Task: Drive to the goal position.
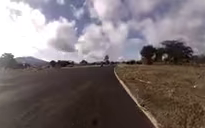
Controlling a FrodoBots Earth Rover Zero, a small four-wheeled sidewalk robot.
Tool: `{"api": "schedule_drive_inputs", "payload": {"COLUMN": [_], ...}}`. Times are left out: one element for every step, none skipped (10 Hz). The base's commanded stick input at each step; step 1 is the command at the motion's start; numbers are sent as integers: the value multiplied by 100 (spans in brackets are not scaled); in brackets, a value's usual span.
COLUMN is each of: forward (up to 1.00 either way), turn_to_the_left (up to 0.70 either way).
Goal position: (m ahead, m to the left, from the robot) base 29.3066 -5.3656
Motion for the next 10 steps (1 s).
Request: {"api": "schedule_drive_inputs", "payload": {"forward": [50, 50, 50, 50, 50, 50, 50, 50, 50, 50], "turn_to_the_left": [0, 0, 0, 0, 0, 0, 0, 0, 0, -1]}}
